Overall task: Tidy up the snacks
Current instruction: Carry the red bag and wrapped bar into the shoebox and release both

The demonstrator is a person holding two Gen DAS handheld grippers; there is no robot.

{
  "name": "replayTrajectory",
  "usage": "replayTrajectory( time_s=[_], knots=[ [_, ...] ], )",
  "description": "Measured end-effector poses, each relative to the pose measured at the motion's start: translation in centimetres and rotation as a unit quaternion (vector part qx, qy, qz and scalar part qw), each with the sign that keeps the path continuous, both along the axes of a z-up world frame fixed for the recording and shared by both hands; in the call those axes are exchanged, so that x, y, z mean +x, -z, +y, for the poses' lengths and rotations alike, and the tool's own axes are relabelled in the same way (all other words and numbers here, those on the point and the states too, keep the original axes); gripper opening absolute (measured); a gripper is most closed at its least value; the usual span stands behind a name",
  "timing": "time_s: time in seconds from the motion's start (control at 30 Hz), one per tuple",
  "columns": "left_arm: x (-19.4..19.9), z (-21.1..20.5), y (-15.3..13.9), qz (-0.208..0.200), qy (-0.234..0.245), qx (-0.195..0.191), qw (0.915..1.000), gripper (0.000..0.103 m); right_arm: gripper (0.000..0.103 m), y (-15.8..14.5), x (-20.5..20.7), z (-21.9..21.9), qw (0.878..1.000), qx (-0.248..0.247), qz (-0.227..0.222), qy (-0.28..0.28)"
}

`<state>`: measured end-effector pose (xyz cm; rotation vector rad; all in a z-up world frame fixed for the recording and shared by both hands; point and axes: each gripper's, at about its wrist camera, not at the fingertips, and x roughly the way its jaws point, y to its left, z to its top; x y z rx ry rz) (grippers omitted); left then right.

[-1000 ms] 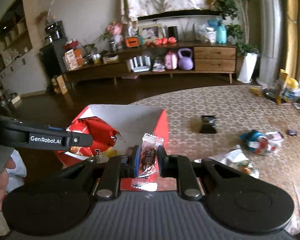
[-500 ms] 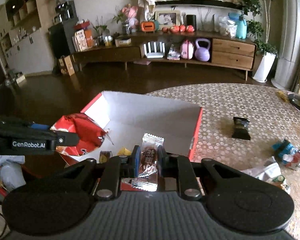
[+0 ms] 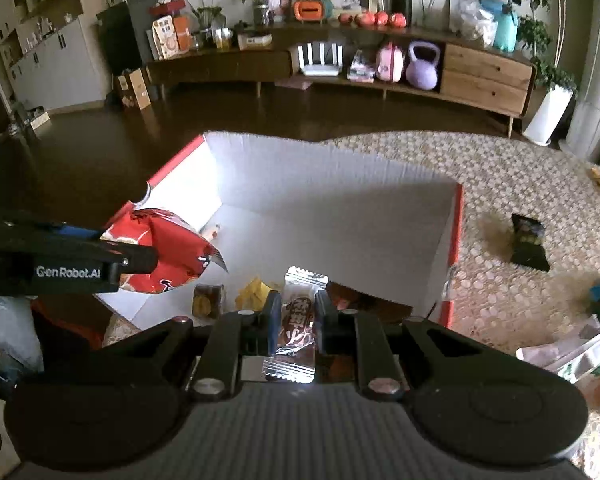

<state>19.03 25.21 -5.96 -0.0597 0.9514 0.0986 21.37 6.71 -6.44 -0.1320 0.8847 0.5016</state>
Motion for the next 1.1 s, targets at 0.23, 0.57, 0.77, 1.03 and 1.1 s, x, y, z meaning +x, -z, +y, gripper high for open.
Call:
replayTrajectory(
  time_s=[0.23, 0.57, 0.77, 1.03, 1.1],
  knots=[
    [1.3, -0.6, 1.8, 0.013, 0.004, 0.012, 0.9998, 0.037, 0.017, 1.4, 0.7, 0.3, 1.000, -0.006, 0.015, 0.002],
    [2.4, -1.0, 3.3, 0.027, 0.003, 0.029, 0.9992, 0.039, 0.018, 2.6, 1.1, 0.5, 1.000, -0.011, 0.028, 0.002],
    [3.0, -0.7, 3.2, 0.033, -0.008, 0.035, 0.9988, 0.047, 0.018, 2.5, 0.9, 0.2, 0.999, -0.008, 0.033, 0.001],
    [2.3, -0.7, 1.8, 0.005, -0.014, 0.038, 0.9992, 0.082, 0.028, 1.4, 0.4, -0.9, 0.999, 0.012, 0.030, 0.005],
    [1.9, -1.0, 1.3, -0.003, -0.012, 0.040, 0.9991, 0.087, 0.028, 0.9, 0.2, -1.2, 0.999, 0.021, 0.027, 0.004]
  ],
)
